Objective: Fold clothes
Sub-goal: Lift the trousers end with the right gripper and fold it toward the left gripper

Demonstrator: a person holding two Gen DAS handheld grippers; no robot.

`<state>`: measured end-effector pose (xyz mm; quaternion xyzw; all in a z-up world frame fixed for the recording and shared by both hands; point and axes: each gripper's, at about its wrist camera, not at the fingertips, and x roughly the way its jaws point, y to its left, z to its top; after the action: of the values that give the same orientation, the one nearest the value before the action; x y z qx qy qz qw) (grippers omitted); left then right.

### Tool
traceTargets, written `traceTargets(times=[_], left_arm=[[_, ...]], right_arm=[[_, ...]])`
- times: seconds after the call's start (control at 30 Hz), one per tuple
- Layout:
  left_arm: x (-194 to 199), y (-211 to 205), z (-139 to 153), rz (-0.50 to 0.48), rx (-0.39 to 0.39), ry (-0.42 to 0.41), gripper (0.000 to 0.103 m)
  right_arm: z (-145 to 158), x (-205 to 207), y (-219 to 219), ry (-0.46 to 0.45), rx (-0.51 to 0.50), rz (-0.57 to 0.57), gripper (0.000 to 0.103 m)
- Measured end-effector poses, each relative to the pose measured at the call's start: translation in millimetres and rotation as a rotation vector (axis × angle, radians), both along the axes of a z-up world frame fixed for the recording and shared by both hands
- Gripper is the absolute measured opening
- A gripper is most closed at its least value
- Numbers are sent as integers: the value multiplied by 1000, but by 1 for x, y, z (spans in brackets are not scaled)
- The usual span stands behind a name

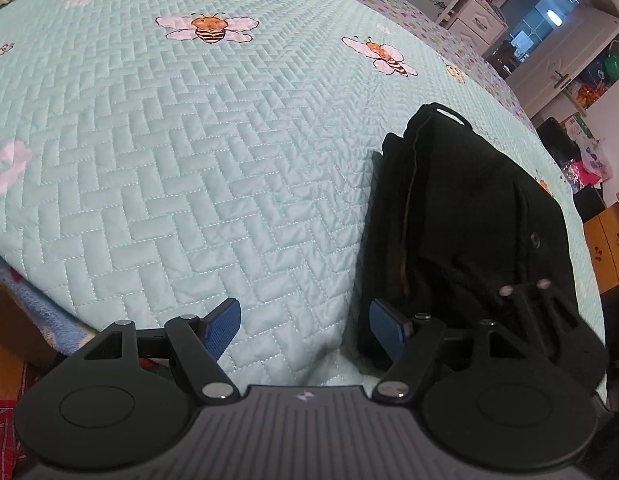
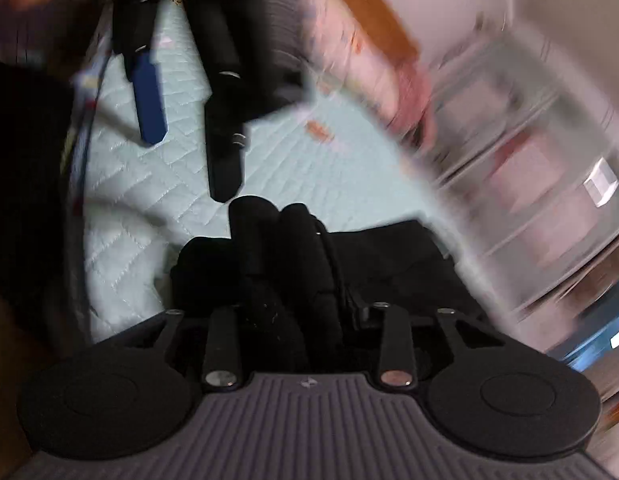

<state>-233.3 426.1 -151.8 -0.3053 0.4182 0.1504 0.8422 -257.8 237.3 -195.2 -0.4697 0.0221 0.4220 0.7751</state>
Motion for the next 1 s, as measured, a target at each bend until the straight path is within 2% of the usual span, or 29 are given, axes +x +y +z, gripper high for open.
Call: traceTargets(times=[0.03,0.1,0.13,0.23,0.27,0.37,0.47,0.53,0.6,0.7,0.77,0.8,0.83,0.87,0.9,0.93,1.0], left_arm=[[0,0,0,-1,1,2,75],[0,1,0,12,-3,11,75],[0,2,1,21,-6,14,75],[0,4,5,42,1,6,75],[0,4,7,48,8,5,75],[3,0,19,45,26,-18,75],[17,-9,42,-21,29,-105,75],[33,-20,57,-92,20,-164,75],[54,-33,68,-167,-12,-220,75],[89,-54,67,-255,-53,-266,75],[107,-63,50,-266,-53,-218,75],[111,-64,36,-255,-53,-171,72],[115,-64,22,-243,-52,-124,65],[119,-64,9,-231,-52,-77,63],[117,-66,6,-240,-32,-82,62],[116,-68,4,-250,-13,-87,62],[113,-71,8,-267,12,-83,61]], right_arm=[[2,-4,-1,-18,5,-4,43],[21,-3,-8,57,53,7,45],[31,-3,-12,102,83,17,52],[64,-2,-28,245,182,54,80],[76,-2,-38,305,231,77,85],[102,3,-71,481,368,84,85],[118,44,-102,663,517,-50,84],[125,84,-128,822,650,-162,84],[126,122,-156,1023,809,-242,83],[113,156,-184,1262,1025,-253,73],[98,168,-198,1392,1121,-230,61],[85,172,-200,1436,1111,-240,51],[69,176,-199,1465,1070,-289,36],[47,180,-195,1491,993,-383,22],[20,182,-190,1515,893,-497,10],[-1,182,-188,1522,847,-552,0],[-22,179,-191,1509,858,-554,0]])
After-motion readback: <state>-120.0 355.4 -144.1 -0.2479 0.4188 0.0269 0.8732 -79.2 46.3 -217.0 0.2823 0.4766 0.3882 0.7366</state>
